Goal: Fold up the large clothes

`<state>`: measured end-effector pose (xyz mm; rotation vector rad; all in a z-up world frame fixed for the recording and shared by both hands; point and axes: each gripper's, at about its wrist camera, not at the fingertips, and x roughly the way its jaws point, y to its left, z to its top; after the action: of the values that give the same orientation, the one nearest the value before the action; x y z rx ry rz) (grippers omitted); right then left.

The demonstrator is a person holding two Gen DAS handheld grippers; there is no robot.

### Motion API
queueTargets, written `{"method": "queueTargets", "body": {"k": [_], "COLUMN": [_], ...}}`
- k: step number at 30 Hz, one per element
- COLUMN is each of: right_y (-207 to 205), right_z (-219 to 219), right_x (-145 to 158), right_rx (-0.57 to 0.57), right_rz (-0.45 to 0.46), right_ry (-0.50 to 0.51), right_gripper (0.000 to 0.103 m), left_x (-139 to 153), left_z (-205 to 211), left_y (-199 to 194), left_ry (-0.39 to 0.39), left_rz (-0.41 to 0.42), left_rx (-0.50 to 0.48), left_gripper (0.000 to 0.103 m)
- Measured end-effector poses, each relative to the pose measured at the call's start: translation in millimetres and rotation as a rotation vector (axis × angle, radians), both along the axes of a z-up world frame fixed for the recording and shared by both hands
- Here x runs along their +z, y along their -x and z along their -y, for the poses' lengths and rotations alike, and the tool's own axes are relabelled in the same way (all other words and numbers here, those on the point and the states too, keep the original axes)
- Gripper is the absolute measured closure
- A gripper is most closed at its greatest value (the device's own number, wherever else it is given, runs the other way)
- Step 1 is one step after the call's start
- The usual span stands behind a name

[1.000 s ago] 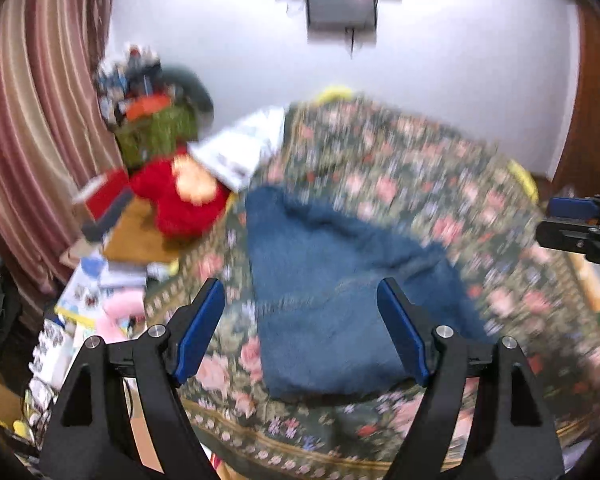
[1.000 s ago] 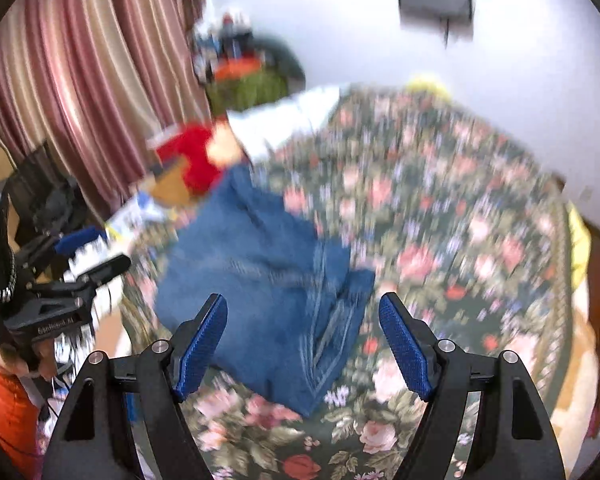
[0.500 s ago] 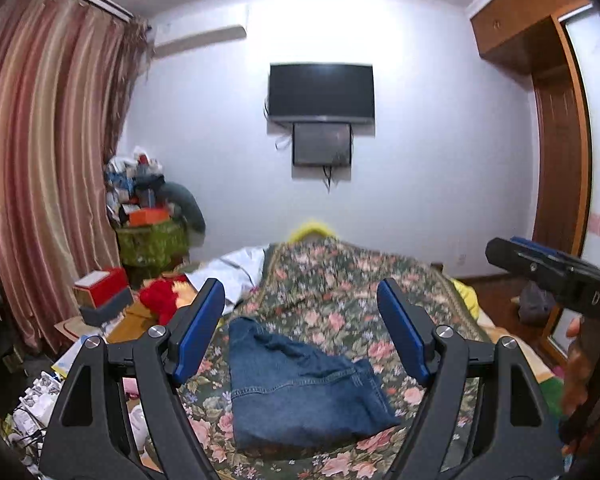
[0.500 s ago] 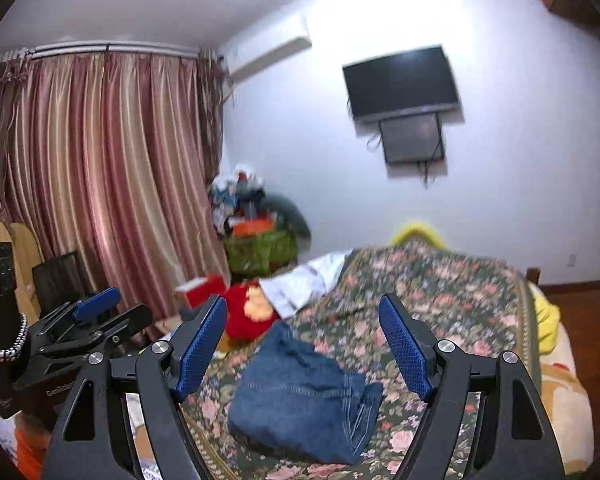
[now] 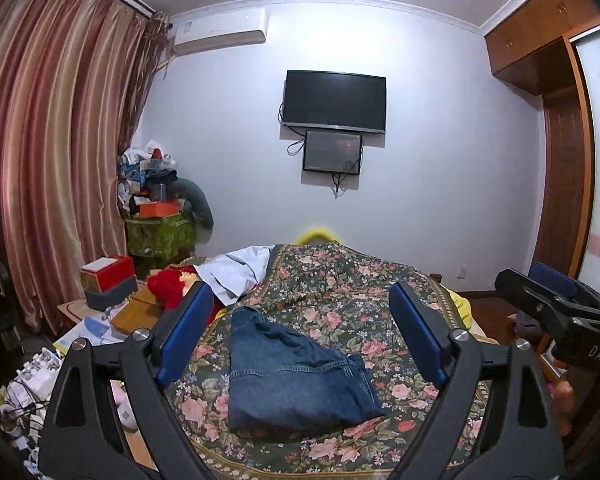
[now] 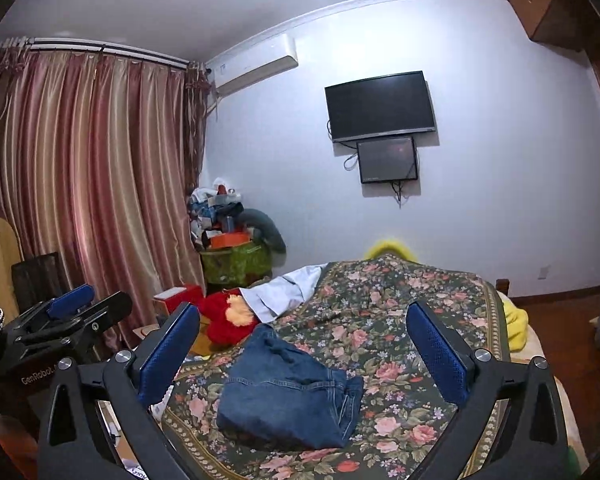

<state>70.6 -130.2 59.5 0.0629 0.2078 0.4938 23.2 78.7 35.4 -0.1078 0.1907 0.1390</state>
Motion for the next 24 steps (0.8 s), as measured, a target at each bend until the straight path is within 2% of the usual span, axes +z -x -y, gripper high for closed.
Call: {"method": "queueTargets", "body": {"k": [24], "right_y": [-1.1], "right_z": [-4.2], "right_x": [-9.0], "right_rx": [-0.006], "right_rz": [-0.012], "right_ry": [0.056], "right_gripper": [0.000], "left_x": [-15.3], "left_z": [-3.3], "left_y": [-4.4], "left_ry": [0.005], "left_rz": [-0.036], "left_rx": [0.015], "left_gripper": [0.006]}}
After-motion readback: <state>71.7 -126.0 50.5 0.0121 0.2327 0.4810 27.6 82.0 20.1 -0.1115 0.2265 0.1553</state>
